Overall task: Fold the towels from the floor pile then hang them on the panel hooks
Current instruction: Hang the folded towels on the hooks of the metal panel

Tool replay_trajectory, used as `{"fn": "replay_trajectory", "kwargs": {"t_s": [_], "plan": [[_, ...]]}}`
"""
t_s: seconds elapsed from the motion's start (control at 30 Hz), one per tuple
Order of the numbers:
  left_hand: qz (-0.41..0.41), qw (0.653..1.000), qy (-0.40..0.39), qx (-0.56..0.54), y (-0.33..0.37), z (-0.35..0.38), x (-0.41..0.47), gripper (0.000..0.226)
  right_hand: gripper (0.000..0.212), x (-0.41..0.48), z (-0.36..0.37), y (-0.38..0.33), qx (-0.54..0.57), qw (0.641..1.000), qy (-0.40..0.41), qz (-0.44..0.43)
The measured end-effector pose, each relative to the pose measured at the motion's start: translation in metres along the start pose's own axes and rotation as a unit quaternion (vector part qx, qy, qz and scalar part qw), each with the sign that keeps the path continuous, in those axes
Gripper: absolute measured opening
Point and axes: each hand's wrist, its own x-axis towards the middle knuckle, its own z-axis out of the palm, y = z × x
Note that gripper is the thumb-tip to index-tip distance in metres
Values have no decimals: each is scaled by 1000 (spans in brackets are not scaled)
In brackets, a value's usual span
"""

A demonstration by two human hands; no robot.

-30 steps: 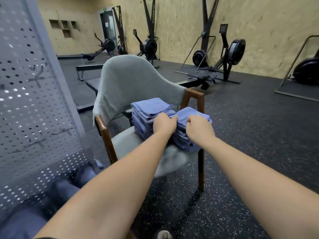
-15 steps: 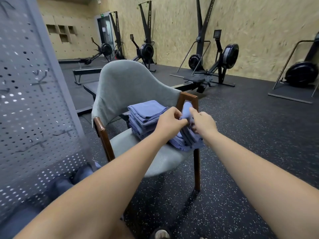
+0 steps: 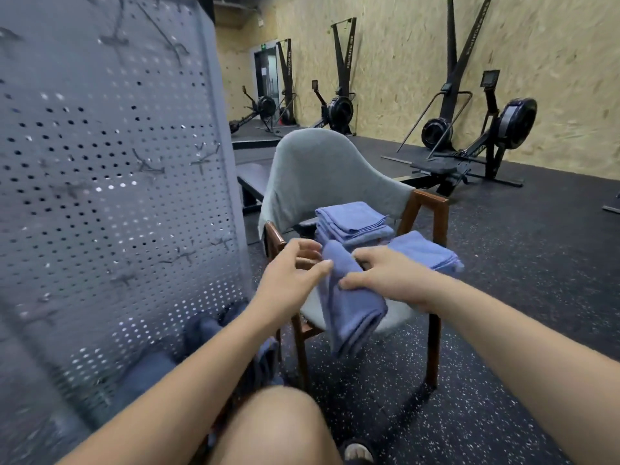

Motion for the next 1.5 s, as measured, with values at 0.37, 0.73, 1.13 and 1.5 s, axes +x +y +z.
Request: {"fn": "replay_trajectory", "kwargs": {"t_s": [0.37,0.73,1.13,1.5], "plan": [[-123,986,86,-75,-63,-150,-133,17,32,15,133,-99,-155,975,-91,-130],[-208,958,154,-124,-134,-225,-216,27,40,23,275,-163,-247,940,-194,-136],[-267,919,262,126,-212,-276,-199,18,47,41,382,-189,-280,932,-174,-151],[-216,889,375,153,-206,-250,-198,17,22,63,382,-188,-304,937,-125,-116]]}}
